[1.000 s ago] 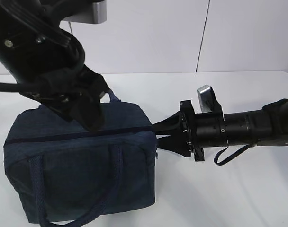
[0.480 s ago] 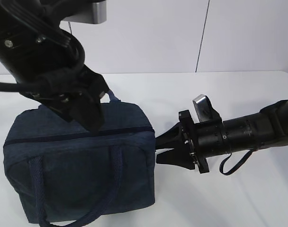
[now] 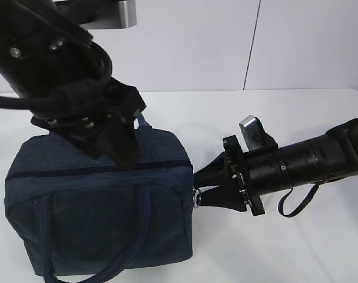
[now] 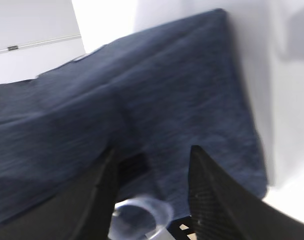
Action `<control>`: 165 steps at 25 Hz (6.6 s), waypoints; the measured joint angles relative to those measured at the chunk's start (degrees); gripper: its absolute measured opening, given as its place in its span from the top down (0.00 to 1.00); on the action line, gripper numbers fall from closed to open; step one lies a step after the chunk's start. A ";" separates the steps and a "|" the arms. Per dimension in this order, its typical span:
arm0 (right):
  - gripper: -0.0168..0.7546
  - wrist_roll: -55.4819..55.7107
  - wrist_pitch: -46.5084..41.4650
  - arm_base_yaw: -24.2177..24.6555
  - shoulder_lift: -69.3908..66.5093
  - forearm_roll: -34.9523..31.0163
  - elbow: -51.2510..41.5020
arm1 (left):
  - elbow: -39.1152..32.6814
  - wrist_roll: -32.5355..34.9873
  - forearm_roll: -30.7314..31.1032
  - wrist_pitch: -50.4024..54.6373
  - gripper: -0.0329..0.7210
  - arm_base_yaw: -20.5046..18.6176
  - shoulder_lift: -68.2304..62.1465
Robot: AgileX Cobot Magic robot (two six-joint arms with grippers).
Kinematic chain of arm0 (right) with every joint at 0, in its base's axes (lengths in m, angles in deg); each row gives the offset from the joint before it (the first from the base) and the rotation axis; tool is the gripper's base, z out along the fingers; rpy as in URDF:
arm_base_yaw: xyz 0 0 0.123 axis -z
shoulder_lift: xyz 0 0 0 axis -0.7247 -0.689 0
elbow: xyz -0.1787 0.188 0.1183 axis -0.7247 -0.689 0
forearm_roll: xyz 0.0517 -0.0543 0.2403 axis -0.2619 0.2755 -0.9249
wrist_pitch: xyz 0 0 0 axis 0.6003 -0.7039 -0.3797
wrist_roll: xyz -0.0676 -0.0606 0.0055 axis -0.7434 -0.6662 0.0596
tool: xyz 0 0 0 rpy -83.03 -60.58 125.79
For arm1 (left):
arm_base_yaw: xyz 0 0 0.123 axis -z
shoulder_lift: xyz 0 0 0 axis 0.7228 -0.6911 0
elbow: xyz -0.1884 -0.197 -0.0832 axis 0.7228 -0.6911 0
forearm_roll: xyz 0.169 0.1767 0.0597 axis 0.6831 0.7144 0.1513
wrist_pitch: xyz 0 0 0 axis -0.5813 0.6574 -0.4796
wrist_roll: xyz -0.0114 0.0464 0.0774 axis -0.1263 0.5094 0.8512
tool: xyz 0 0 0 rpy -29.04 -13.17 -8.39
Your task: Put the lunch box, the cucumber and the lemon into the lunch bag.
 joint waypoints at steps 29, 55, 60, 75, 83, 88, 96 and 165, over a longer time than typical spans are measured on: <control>0.55 -0.58 -0.26 0.00 5.65 11.25 0.00 | 0.00 0.00 -0.73 0.00 0.47 0.00 0.00; 0.55 -5.66 -1.07 0.00 11.28 13.41 0.00 | 0.00 0.00 -2.30 0.00 0.48 0.00 0.00; 0.55 -5.10 -0.93 0.00 11.28 13.98 0.00 | 0.00 0.00 -2.30 0.00 0.48 0.00 0.00; 0.55 2.28 3.16 0.00 14.95 26.68 0.00 | 0.00 0.00 -2.34 0.00 0.48 0.00 0.00; 0.55 11.88 7.05 0.00 23.87 40.56 -0.11 | 0.00 -4.94 1.54 0.10 0.48 0.00 2.46; 0.55 23.84 8.79 0.00 29.56 56.52 -0.11 | 0.00 -7.12 3.44 0.10 0.51 0.00 2.99; 0.55 39.07 6.37 0.00 39.51 74.91 -0.11 | -3.23 -7.85 5.06 0.10 0.53 -0.11 4.36; 0.55 46.93 -0.60 0.00 118.90 92.40 -24.14 | -49.66 7.58 10.93 -5.31 0.53 -4.76 86.64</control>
